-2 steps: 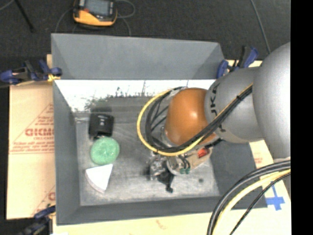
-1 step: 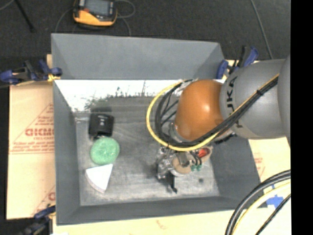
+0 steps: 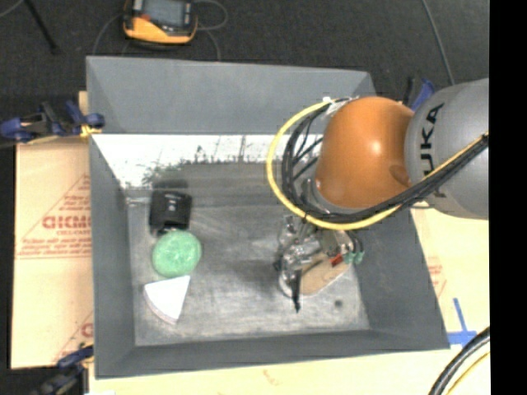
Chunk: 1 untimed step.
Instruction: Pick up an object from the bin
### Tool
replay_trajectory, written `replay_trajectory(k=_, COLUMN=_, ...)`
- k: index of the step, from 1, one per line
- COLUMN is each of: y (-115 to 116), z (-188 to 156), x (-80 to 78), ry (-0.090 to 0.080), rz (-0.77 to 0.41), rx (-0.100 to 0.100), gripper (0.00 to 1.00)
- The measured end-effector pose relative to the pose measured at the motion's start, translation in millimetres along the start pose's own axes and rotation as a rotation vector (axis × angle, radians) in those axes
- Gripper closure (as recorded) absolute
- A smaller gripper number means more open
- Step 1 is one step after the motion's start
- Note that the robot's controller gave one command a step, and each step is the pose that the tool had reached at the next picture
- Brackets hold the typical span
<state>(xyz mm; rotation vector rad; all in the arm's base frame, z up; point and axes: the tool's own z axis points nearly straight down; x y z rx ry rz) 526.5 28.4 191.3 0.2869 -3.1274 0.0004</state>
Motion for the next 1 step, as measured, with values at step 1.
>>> replay_trajectory(k=1, y=34.5, z=-61.0, x=1.2, ry=-0.003, rz=-0.068, rx=0.001, gripper=1.0)
